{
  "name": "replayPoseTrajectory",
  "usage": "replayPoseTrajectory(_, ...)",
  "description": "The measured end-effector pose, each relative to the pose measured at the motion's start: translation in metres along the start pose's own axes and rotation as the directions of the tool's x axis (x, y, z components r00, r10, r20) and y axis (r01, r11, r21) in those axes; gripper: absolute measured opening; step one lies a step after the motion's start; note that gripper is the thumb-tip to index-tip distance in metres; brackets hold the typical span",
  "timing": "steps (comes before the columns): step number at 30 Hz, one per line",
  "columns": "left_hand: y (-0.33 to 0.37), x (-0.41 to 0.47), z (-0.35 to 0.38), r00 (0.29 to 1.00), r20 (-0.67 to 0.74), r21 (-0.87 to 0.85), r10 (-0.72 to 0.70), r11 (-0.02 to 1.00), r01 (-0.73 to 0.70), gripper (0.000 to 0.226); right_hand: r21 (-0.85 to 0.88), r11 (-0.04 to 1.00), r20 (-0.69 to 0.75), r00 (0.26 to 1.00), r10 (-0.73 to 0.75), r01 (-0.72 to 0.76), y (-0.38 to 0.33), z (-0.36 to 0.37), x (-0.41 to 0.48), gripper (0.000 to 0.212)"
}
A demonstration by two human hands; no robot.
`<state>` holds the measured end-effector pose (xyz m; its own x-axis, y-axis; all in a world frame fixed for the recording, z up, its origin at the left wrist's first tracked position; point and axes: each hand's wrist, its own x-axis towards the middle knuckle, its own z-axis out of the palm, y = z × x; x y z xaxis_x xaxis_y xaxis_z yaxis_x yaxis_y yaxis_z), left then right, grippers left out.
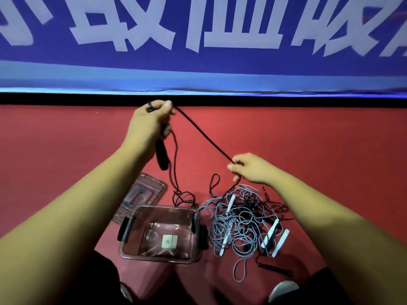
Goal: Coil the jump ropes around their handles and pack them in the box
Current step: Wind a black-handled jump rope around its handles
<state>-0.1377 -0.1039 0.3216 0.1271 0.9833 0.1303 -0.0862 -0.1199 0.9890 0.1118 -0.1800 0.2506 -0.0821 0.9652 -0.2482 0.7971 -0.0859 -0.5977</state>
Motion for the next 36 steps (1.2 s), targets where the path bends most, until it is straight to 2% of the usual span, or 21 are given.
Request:
replayPoseTrajectory(1, -0.004, 0.005, -0.009, 0.998, -0.054, 0.077, -0.019, 0.997, 0.023, 0.024, -0.011, 1.0, 0.022, 0.999, 0.027, -0.027, 0.007, 0.004, 0.001, 0.031)
replayPoseTrajectory(2, -0.01, 0.009, -0.019, 0.996, -0.083, 0.233, -0.025, 0.971, 0.044, 0.021, -0.005, 1.0, -0.01, 1.0, 0.022, -0.022, 0.006, 0.003, 0.001, 0.032)
replayPoseTrajectory(4, -0.02, 0.012, -0.033, 0.997, -0.079, 0.544, -0.015, 0.837, 0.055, 0.013, 0.082, 0.992, -0.206, 0.976, -0.073, 0.092, -0.016, -0.006, -0.001, 0.032)
replayPoseTrajectory(5, -0.022, 0.01, -0.035, 0.998, -0.056, 0.602, -0.004, 0.798, 0.037, 0.019, 0.121, 0.975, -0.319, 0.937, -0.14, 0.187, -0.033, -0.014, -0.004, 0.031)
replayPoseTrajectory(6, -0.022, 0.007, -0.032, 1.0, 0.002, 0.601, 0.013, 0.799, -0.012, 0.025, 0.129, 0.952, -0.408, 0.89, -0.204, 0.278, -0.051, -0.022, -0.011, 0.03)
replayPoseTrajectory(8, -0.013, -0.004, -0.017, 0.979, 0.195, 0.504, 0.064, 0.849, -0.156, 0.033, 0.054, 0.911, -0.469, 0.816, -0.339, 0.409, -0.077, -0.033, -0.021, 0.028)
replayPoseTrajectory(11, 0.003, -0.03, 0.008, 0.863, 0.504, 0.36, 0.015, 0.905, -0.226, 0.03, -0.025, 0.904, -0.399, 0.825, -0.401, 0.427, -0.087, -0.03, -0.03, 0.027)
replayPoseTrajectory(13, 0.001, -0.037, 0.017, 0.81, 0.583, 0.358, -0.061, 0.914, -0.19, 0.02, -0.03, 0.914, -0.383, 0.84, -0.385, 0.405, -0.081, -0.027, -0.029, 0.027)
replayPoseTrajectory(17, 0.001, -0.028, 0.013, 0.847, 0.513, 0.142, -0.14, 0.987, 0.077, 0.033, 0.008, 0.94, -0.424, 0.853, -0.304, 0.34, -0.066, -0.032, -0.025, 0.029)
replayPoseTrajectory(21, 0.01, -0.017, 0.008, 0.854, 0.505, 0.054, -0.124, 0.992, 0.113, 0.023, -0.039, 0.959, -0.293, 0.914, -0.281, 0.282, -0.047, -0.028, -0.026, 0.033)
replayPoseTrajectory(24, 0.01, 0.0, -0.002, 0.948, 0.298, -0.105, -0.109, 0.984, 0.146, 0.021, -0.009, 0.986, -0.254, 0.954, -0.162, 0.165, -0.012, -0.024, -0.014, 0.031)
replayPoseTrajectory(26, 0.002, 0.012, -0.014, 0.977, 0.124, -0.108, -0.172, 0.977, 0.185, 0.023, 0.09, 0.993, -0.195, 0.979, -0.058, 0.076, 0.006, -0.02, -0.011, 0.023)
replayPoseTrajectory(27, -0.002, 0.015, -0.019, 0.98, 0.058, -0.022, -0.189, 0.981, 0.19, 0.024, 0.174, 0.984, -0.166, 0.986, -0.01, 0.039, 0.01, -0.018, -0.01, 0.022)
replayPoseTrajectory(28, -0.008, 0.016, -0.023, 0.984, 0.011, 0.154, -0.178, 0.973, 0.174, 0.024, 0.257, 0.966, -0.145, 0.989, 0.016, 0.022, 0.009, -0.016, -0.01, 0.023)
replayPoseTrajectory(29, -0.013, 0.017, -0.025, 0.989, -0.005, 0.401, -0.147, 0.906, 0.136, 0.022, 0.314, 0.949, -0.133, 0.991, 0.007, 0.036, 0.002, -0.014, -0.011, 0.024)
replayPoseTrajectory(30, -0.018, 0.016, -0.028, 0.996, 0.0, 0.641, -0.093, 0.764, 0.071, 0.018, 0.335, 0.939, -0.143, 0.989, -0.029, 0.076, -0.009, -0.012, -0.011, 0.025)
replayPoseTrajectory(31, -0.019, 0.014, -0.028, 0.999, 0.024, 0.799, -0.035, 0.601, 0.002, 0.014, 0.319, 0.938, -0.177, 0.981, -0.083, 0.137, -0.024, -0.013, -0.012, 0.025)
replayPoseTrajectory(32, -0.017, 0.011, -0.026, 0.998, 0.054, 0.862, 0.023, 0.504, -0.058, 0.015, 0.28, 0.937, -0.224, 0.963, -0.147, 0.208, -0.04, -0.014, -0.014, 0.025)
replayPoseTrajectory(33, -0.013, 0.006, -0.021, 0.994, 0.1, 0.85, 0.053, 0.515, -0.113, 0.019, 0.25, 0.93, -0.261, 0.943, -0.205, 0.271, -0.056, -0.014, -0.015, 0.024)
replayPoseTrajectory(35, -0.003, -0.008, -0.008, 0.968, 0.25, 0.619, 0.009, 0.767, -0.167, 0.024, 0.173, 0.919, -0.299, 0.908, -0.294, 0.354, -0.08, -0.016, -0.018, 0.023)
replayPoseTrajectory(36, 0.002, -0.015, -0.002, 0.939, 0.34, 0.469, -0.042, 0.873, -0.131, 0.026, 0.133, 0.92, -0.302, 0.899, -0.316, 0.368, -0.089, -0.016, -0.02, 0.022)
